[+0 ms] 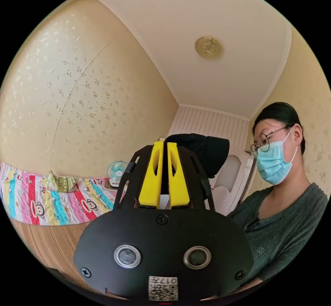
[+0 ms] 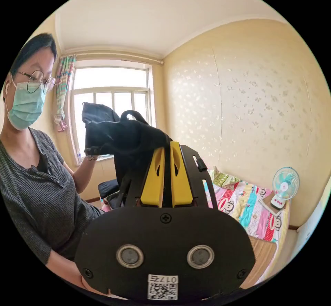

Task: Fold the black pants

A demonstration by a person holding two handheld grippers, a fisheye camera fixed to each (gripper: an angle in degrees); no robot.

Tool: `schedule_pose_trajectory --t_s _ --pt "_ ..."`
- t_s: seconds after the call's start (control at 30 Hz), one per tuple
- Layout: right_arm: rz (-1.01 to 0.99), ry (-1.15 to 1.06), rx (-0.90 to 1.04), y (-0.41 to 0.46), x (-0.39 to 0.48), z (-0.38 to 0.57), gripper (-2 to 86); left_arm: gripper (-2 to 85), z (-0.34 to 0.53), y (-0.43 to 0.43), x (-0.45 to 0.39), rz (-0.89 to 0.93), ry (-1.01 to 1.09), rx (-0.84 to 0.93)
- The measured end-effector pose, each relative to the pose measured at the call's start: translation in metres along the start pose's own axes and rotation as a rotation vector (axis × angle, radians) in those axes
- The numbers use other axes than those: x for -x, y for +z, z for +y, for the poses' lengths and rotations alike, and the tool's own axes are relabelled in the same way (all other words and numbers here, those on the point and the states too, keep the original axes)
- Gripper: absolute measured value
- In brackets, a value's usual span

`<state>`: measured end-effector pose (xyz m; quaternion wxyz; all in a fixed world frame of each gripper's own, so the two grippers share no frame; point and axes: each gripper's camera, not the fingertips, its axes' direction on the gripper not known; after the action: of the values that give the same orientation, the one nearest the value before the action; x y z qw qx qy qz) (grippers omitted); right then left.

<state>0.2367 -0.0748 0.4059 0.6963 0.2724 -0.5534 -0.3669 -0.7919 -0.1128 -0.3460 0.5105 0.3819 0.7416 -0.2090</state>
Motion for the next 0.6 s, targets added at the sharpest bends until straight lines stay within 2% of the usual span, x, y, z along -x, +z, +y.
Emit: schedule_pose_trajectory --t_s 0.1,0.2,0.27,0.33,0.43,0.47,0.53,0.6 --pt "0.103 -0.147 -0.003 -0.032 0.050 -0.043 4.4 -0.8 -0.013 0.000 0.015 -0.045 0.053 0.024" --pt "0.180 -0.178 -0.039 -0.058 0.079 -0.064 4.4 -0.8 -0.019 0.005 0.036 -0.052 0.072 0.034" --pt "0.226 -0.141 -0.047 -0.066 0.077 -0.071 4.4 -0.7 -0.020 0.012 0.061 -0.007 0.032 0.013" --pt "0.267 -0.082 0.002 -0.060 0.055 -0.079 4.3 -0.6 -0.021 0.035 0.115 -0.009 -0.096 0.025" --pt "0.287 0.055 0.192 -0.010 -0.039 -0.100 4.2 0.1 -0.034 0.099 0.215 -0.090 -0.214 0.117" --pt "0.294 0.131 0.280 0.024 -0.098 -0.113 4.2 0.3 -0.039 0.117 0.240 -0.109 -0.222 0.151" --pt "0.376 0.275 0.405 0.087 -0.200 -0.133 4.3 2.7 -0.061 0.194 0.348 -0.250 -0.246 0.317" --pt "0.527 0.428 0.539 0.169 -0.336 -0.136 4.9 4.6 -0.071 0.233 0.429 -0.401 -0.338 0.395"
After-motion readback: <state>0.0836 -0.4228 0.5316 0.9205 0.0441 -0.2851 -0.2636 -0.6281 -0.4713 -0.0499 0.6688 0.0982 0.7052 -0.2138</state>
